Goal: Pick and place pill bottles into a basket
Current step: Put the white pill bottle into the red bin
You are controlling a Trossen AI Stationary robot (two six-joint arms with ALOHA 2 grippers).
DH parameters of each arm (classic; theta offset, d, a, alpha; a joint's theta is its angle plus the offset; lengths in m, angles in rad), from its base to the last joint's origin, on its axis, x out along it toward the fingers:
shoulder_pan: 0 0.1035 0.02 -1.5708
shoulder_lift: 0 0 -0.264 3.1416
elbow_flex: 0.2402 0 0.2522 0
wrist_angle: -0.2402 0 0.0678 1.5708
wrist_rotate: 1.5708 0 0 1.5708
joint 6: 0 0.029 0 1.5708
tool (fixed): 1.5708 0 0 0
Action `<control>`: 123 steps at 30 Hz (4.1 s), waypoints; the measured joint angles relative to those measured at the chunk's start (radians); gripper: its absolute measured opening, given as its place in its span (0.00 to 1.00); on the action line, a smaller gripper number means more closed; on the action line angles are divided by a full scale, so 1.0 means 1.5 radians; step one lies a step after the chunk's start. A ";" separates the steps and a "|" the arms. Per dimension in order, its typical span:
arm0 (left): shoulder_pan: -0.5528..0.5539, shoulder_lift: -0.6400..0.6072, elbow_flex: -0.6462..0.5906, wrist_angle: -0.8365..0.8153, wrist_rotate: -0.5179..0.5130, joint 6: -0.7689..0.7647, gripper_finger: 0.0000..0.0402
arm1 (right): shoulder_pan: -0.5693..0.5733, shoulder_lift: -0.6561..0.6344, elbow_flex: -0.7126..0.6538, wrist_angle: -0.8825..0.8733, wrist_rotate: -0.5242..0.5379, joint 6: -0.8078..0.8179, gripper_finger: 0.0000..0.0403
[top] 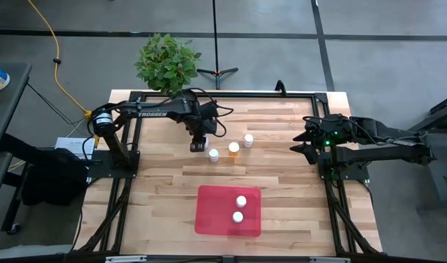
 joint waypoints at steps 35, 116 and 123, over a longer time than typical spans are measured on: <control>-0.009 -0.168 0.008 -0.077 -0.007 -0.063 0.47 | 0.000 0.000 0.000 -0.003 -0.002 0.000 0.58; -0.441 -0.152 0.009 0.246 -0.019 -0.559 0.47 | 0.001 0.000 0.000 -0.050 -0.065 -0.073 0.58; -0.441 -0.113 0.006 0.197 -0.020 -0.546 0.47 | 0.001 -0.001 0.000 -0.055 -0.065 -0.078 0.58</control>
